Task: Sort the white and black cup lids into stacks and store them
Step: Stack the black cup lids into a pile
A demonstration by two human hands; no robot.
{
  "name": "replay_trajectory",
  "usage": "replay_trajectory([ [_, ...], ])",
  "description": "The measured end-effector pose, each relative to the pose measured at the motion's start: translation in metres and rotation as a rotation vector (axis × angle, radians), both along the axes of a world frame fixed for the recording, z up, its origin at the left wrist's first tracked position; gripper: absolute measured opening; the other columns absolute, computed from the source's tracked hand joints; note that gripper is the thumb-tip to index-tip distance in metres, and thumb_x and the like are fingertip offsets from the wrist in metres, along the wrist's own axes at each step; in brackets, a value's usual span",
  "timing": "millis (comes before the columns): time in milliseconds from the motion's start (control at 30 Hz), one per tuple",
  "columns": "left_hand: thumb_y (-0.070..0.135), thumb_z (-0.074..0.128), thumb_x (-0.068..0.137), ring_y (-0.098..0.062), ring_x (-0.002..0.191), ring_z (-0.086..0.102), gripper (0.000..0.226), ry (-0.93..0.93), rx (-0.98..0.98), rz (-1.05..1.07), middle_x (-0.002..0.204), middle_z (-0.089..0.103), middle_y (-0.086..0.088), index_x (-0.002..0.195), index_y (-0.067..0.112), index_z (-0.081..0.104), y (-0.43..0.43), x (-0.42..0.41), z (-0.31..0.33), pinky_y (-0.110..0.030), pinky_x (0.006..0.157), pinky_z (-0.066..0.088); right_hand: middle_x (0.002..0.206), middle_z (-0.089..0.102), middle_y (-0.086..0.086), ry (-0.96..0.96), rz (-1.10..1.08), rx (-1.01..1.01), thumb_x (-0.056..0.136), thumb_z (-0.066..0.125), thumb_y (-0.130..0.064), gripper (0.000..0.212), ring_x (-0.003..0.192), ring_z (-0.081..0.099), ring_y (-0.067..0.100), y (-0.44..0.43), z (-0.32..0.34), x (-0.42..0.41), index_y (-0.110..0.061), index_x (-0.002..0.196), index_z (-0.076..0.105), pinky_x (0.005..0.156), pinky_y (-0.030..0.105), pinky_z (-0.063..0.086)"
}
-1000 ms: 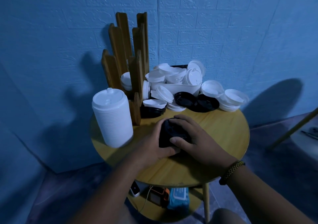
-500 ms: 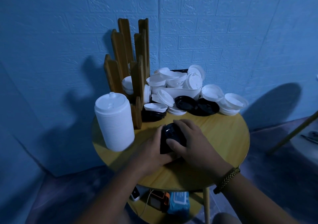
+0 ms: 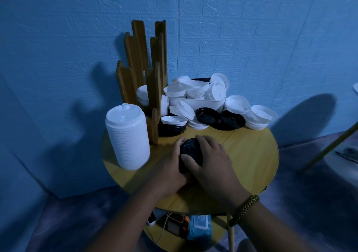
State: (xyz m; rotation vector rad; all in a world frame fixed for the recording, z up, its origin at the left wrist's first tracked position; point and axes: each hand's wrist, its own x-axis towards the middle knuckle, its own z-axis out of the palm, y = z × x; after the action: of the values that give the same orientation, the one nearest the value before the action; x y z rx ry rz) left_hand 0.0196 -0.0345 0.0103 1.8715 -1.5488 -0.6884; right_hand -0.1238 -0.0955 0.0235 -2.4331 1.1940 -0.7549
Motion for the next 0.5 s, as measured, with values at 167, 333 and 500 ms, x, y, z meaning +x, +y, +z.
replay_trajectory([
  [167,0.037,0.073,0.091,-0.012,0.111,0.054,0.098,0.013,-0.017,0.005,0.147,0.049,0.006,0.154,0.052,0.0,-0.001,0.0,0.0,-0.031,0.088,0.053,0.153,0.03,-0.011,0.034,0.039,0.024,0.087,0.037,-0.075,0.082,0.139,0.027,0.013,0.0,0.001,0.0,-0.028,0.154,0.027,0.115,0.042,0.028],
  [333,0.058,0.07,0.088,-0.008,0.119,0.046,0.088,0.068,-0.049,0.012,0.142,0.043,0.018,0.153,0.053,0.01,-0.001,-0.002,0.0,-0.026,0.083,0.041,0.128,0.055,-0.009,-0.401,0.15,0.369,0.094,0.034,-0.069,0.055,0.126,0.05,0.01,-0.032,0.015,-0.022,-0.034,0.131,0.053,0.106,0.033,0.044],
  [500,0.063,0.066,0.088,-0.012,0.138,0.042,0.088,0.086,-0.076,-0.006,0.157,0.037,0.016,0.153,0.058,0.006,-0.004,0.0,-0.004,-0.034,0.097,0.042,0.123,0.059,-0.013,-0.397,0.15,0.401,0.103,0.033,-0.048,0.045,0.113,0.052,-0.01,-0.067,0.012,-0.032,-0.023,0.129,0.059,0.086,0.007,0.039],
])
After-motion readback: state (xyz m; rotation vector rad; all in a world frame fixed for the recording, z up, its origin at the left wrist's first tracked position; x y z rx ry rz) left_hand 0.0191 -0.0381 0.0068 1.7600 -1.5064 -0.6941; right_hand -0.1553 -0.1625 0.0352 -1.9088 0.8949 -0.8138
